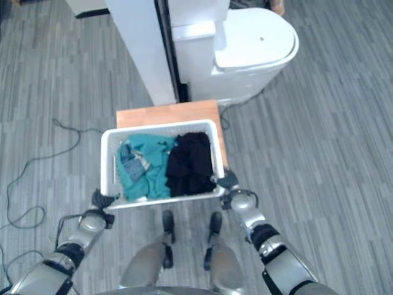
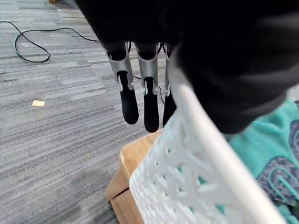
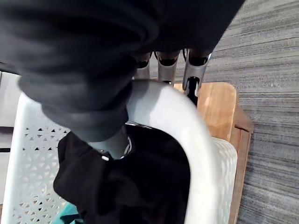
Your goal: Grab the laundry basket,head to the washer,open it,put in the laundry and shut it.
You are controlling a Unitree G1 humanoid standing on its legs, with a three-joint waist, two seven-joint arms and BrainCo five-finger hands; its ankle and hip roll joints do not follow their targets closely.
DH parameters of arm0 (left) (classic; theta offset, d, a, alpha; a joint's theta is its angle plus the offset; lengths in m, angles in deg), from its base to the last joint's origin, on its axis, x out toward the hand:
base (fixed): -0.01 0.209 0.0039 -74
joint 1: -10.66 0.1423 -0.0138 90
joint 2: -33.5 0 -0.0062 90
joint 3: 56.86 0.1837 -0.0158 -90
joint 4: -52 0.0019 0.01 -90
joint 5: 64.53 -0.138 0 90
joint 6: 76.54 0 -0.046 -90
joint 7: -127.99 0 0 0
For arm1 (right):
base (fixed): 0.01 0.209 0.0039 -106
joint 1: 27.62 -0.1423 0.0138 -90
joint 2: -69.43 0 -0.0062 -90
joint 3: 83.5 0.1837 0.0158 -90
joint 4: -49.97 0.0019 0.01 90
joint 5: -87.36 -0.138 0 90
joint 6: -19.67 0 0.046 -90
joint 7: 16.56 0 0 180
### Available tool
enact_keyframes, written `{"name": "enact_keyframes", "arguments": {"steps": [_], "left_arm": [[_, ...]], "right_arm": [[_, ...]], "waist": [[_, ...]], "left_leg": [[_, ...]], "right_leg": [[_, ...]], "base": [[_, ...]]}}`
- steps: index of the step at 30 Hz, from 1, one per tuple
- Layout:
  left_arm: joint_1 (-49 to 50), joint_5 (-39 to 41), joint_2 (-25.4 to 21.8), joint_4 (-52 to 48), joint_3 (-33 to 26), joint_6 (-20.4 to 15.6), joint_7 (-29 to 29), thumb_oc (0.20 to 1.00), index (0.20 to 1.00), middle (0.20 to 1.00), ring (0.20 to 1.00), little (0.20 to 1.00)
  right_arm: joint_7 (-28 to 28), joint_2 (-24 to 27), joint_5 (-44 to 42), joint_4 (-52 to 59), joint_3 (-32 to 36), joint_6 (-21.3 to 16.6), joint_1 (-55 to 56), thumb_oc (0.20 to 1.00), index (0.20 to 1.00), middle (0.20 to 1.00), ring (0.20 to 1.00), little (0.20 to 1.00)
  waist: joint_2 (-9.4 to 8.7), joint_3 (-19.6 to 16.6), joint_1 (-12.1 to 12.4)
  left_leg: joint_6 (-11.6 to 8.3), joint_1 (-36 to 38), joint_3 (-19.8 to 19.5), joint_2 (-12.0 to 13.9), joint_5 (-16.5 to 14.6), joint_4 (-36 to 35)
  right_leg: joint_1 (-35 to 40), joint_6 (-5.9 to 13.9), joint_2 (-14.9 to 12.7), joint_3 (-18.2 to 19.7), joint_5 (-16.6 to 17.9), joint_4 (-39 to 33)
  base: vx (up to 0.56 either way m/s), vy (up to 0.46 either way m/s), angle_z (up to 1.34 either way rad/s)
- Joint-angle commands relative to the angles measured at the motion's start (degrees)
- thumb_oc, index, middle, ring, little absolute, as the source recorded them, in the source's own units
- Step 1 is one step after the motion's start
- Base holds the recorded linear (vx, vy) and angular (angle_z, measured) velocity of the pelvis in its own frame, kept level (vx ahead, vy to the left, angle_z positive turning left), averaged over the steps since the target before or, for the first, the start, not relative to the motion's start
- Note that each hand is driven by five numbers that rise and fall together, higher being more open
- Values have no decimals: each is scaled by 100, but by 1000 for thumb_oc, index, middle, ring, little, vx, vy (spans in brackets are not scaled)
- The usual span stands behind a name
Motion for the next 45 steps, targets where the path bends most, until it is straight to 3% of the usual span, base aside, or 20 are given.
{"name": "enact_keyframes", "arguments": {"steps": [1,11,16,19,20,24,25,26,27,28,29,30,32,35,36,38,39,40,43,45], "left_arm": [[-59,94,25,-648,105,-338,-145,200,200,200,200,200],[1005,184,-161,-2982,-111,-474,-597,200,200,200,200,200],[1190,217,-74,-3536,68,-528,-680,200,200,200,200,200],[1315,108,-160,-3796,129,-528,-815,200,200,200,200,200],[1368,99,-258,-3955,114,-552,-844,200,200,200,200,200],[1289,74,-383,-4095,100,-568,-794,200,200,200,200,200],[1198,72,-422,-4177,93,-595,-714,200,200,200,200,200],[1193,71,-424,-4175,93,-596,-713,200,200,200,200,200],[1141,110,-409,-4204,100,-584,-674,200,200,200,200,200],[1137,111,-403,-4203,99,-585,-672,200,200,200,200,200],[1146,155,-396,-4204,86,-594,-677,200,200,200,200,200],[1156,204,-362,-4211,32,-595,-660,200,200,200,200,200],[1175,200,-328,-4181,55,-590,-698,200,200,200,200,200],[1226,121,-228,-4139,100,-586,-800,200,200,200,200,200],[1258,211,-176,-4151,146,-614,-785,200,200,200,200,200],[1249,212,-172,-4146,143,-617,-786,200,200,200,200,200],[1232,320,-105,-4089,255,-633,-689,200,200,200,200,200],[1249,352,-58,-4058,325,-638,-660,200,200,200,200,200],[1352,329,-40,-4059,331,-630,-675,200,200,200,200,200],[1461,343,-34,-4101,281,-601,-682,200,200,200,200,200]], "right_arm": [[-310,-56,46,990,88,-570,149,200,200,200,200,200],[-440,725,811,3025,1053,-757,1702,200,200,200,200,200],[-560,797,851,3538,1386,-779,2226,200,200,200,200,200],[-637,861,920,3788,1577,-792,2519,200,200,200,200,200],[-672,852,891,3937,1664,-796,2609,200,200,200,200,200],[-703,753,755,4138,1757,-811,2599,200,200,200,200,200],[-699,709,685,4268,1771,-844,2570,200,200,200,200,200],[-700,706,684,4272,1773,-842,2569,200,200,200,200,200],[-728,683,656,4381,1768,-866,2588,200,200,200,200,200],[-730,692,654,4394,1772,-863,2593,200,200,200,200,200],[-724,681,647,4413,1765,-865,2601,200,200,200,200,200],[-754,685,696,4446,1689,-877,2542,200,200,200,200,200],[-774,680,722,4455,1656,-877,2541,200,200,200,200,200],[-810,680,710,4383,1665,-880,2662,200,200,200,200,200],[-778,755,634,4386,1582,-905,2574,200,200,200,200,200],[-776,761,629,4382,1581,-907,2564,200,200,200,200,200],[-713,819,564,4265,1437,-863,2371,200,200,200,200,200],[-732,803,533,4241,1337,-822,2276,200,200,200,200,200],[-776,815,555,4200,1293,-812,2260,200,200,200,200,200],[-742,818,596,4107,1250,-800,2222,200,200,200,200,200]], "waist": [[-401,-258,-13],[-537,-482,-323],[-539,-682,-507],[-491,-865,-767],[-516,-889,-900],[-580,-833,-989],[-539,-778,-956],[-553,-785,-955],[-452,-799,-955],[-497,-774,-959],[-407,-805,-918],[-375,-909,-824],[-366,-956,-841],[-323,-1147,-963],[-288,-1094,-900],[-263,-1073,-885],[-296,-943,-691],[-436,-875,-528],[-478,-870,-424],[-440,-829,-281]], "left_leg": [[-236,62,118,111,-665,589],[-390,547,186,455,-1017,1355],[-292,616,-668,-107,-1266,1225],[-120,887,-350,-123,-1364,936],[-31,961,37,-131,-1351,816],[38,1027,655,-96,-1328,706],[44,1128,975,11,-1372,670],[43,1112,978,1,-1346,664],[-2,1304,1272,135,-1485,658],[11,1266,1359,123,-1384,675],[-32,1365,1406,199,-1472,640],[-91,1451,1850,286,-1414,625],[-114,1496,1934,293,-1412,630],[-212,1592,2163,504,-1652,1225],[-387,1451,1893,756,-1426,2176],[-428,1418,1892,836,-1462,2294],[-557,1011,1121,755,-1180,3017],[-354,494,514,250,-1373,2994],[-223,251,247,63,-1477,2542],[-220,-99,3,-35,-1099,2016]], "right_leg": [[-251,314,-210,345,-614,560],[481,109,138,632,-923,434],[374,180,297,1250,-713,403],[275,327,372,1628,-498,296],[98,481,400,1885,-328,302],[-279,651,395,1953,-183,515],[-404,649,178,1218,-299,667],[-422,644,170,1223,-284,665],[-420,599,-85,288,-546,835],[-457,544,-115,244,-464,843],[-400,523,-248,-228,-665,936],[-280,395,-609,-1306,-757,1062],[-229,368,-637,-1401,-768,1071],[-32,256,-449,-1063,-890,824],[207,108,-213,-787,-1063,755],[222,74,-157,-781,-1061,734],[481,-75,31,-528,-1192,654],[615,-80,20,-275,-1151,590],[737,-25,34,-4,-1214,607],[945,-26,175,192,-1314,622]], "base": [[-20,-144,1],[-7,-93,-16],[-36,75,-72],[-8,168,-104],[-73,139,-80],[-89,38,-132],[-102,-68,-143],[13,-114,-219],[-14,-100,-173],[52,-88,-135],[-15,-187,-107],[81,-192,-116],[78,-190,-147],[271,-243,-90],[305,-288,-67],[179,-184,-116],[251,-210,-110],[253,-207,-59],[217,-37,-105],[329,-45,-74]]}}
